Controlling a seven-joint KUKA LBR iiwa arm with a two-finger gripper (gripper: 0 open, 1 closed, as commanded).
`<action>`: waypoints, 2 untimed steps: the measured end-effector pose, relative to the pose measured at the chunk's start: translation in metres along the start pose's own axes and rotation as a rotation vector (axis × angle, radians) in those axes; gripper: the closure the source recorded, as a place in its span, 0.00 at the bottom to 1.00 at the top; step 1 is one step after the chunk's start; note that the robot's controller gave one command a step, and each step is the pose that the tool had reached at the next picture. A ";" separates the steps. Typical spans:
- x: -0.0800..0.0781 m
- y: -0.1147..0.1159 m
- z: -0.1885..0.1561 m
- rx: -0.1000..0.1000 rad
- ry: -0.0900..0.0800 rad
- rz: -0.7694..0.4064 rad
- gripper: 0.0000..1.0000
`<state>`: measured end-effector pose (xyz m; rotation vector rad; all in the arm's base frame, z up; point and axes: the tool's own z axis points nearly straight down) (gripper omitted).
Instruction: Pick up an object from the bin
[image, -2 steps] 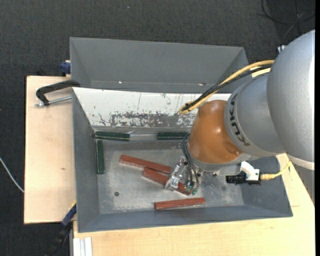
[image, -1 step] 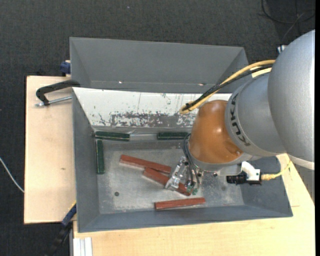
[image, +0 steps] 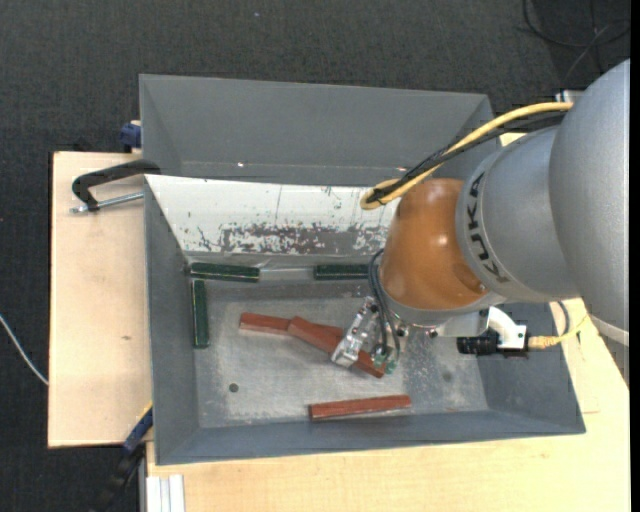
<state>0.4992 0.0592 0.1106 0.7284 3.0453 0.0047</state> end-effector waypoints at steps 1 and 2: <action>-0.002 -0.002 0.010 0.004 0.009 -0.016 1.00; -0.012 0.007 -0.027 0.004 0.008 -0.011 1.00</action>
Offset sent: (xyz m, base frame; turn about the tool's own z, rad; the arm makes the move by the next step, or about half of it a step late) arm 0.0162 0.0027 0.0335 -0.0094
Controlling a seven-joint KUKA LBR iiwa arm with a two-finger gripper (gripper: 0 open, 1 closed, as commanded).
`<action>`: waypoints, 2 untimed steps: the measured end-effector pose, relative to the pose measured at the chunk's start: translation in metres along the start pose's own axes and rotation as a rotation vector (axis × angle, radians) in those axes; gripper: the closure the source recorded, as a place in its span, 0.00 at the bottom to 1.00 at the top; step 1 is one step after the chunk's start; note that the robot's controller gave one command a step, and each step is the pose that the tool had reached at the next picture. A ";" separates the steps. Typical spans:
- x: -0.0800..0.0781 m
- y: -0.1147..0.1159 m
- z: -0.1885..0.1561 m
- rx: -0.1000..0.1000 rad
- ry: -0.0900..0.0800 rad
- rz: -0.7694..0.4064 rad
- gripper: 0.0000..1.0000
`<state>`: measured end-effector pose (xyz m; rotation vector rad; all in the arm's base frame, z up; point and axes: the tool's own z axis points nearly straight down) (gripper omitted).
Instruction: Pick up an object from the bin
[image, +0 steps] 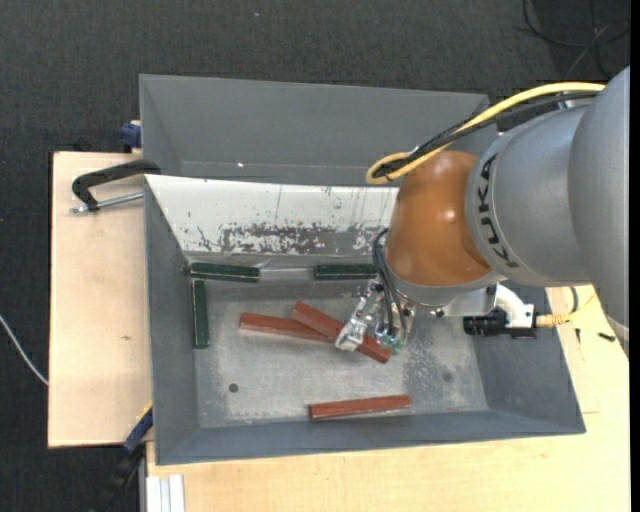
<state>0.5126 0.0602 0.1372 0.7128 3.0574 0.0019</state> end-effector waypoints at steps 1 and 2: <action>-0.001 0.002 -0.021 -0.004 -0.005 -0.002 1.00; 0.005 -0.001 -0.070 0.003 0.004 -0.024 1.00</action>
Offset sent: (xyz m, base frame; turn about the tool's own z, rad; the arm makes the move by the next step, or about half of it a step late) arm -0.0084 0.0018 0.1182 -0.0432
